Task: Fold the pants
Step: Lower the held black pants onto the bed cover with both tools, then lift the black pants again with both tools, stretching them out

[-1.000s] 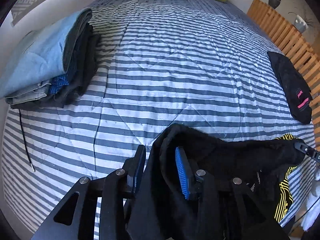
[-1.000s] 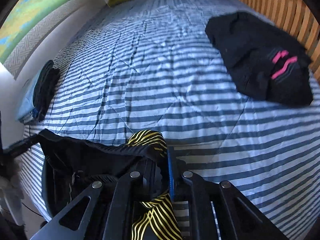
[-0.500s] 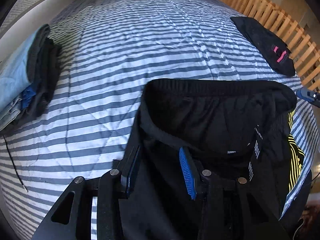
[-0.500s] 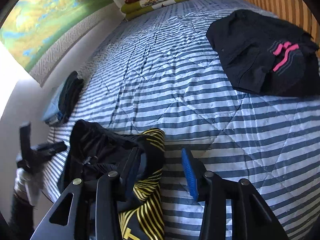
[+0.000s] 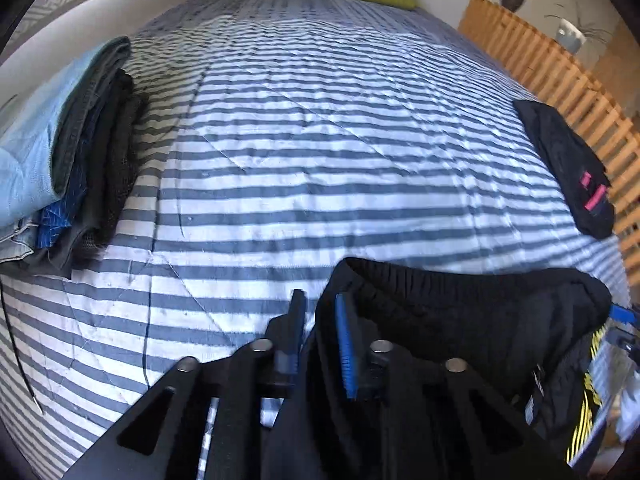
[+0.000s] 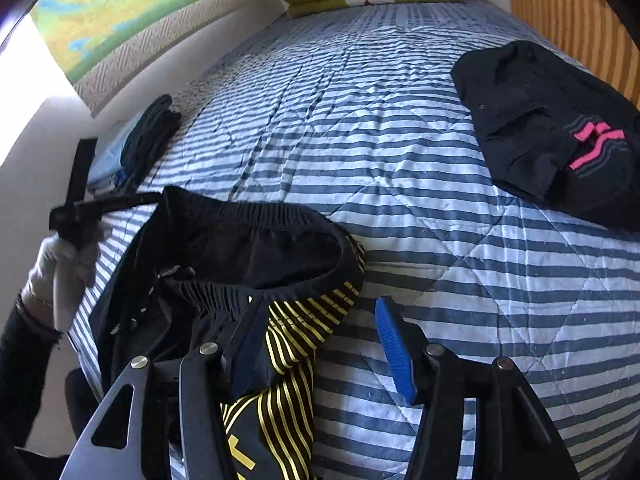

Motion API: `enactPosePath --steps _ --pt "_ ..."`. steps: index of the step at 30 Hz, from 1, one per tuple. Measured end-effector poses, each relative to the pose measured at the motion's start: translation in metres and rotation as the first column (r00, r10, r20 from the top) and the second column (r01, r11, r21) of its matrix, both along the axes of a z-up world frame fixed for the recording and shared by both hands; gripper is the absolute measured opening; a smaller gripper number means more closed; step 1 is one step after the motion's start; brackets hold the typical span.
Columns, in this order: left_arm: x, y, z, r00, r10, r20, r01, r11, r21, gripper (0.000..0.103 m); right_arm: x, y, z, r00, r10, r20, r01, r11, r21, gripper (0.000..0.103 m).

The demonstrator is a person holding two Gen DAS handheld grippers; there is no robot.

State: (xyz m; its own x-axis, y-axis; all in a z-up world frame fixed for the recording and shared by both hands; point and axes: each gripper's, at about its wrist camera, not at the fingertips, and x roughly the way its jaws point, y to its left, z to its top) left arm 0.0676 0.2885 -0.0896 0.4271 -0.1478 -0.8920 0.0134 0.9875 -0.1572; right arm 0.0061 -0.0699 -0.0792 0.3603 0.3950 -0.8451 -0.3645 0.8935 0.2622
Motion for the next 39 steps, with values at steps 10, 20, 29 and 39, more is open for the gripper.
enactPosePath --steps 10,20,29,39 --pt "-0.002 -0.031 -0.013 0.991 -0.136 0.006 0.135 0.989 0.056 0.040 0.001 0.004 -0.013 0.999 -0.013 -0.029 0.012 1.000 -0.008 0.051" --pt "0.002 0.029 -0.004 1.000 0.012 0.025 -0.008 0.988 -0.155 0.003 0.016 -0.004 -0.011 0.999 -0.049 -0.020 0.048 0.999 -0.024 0.051" --pt "0.004 0.080 -0.007 0.992 0.126 0.011 -0.123 0.981 -0.149 0.018 0.035 0.026 -0.009 0.998 0.036 0.044 -0.034 0.998 -0.061 0.051" --pt "0.001 0.061 -0.012 1.000 0.006 0.029 -0.004 0.998 -0.066 0.055 0.092 0.085 -0.021 0.995 0.102 0.004 -0.102 0.995 0.001 0.051"
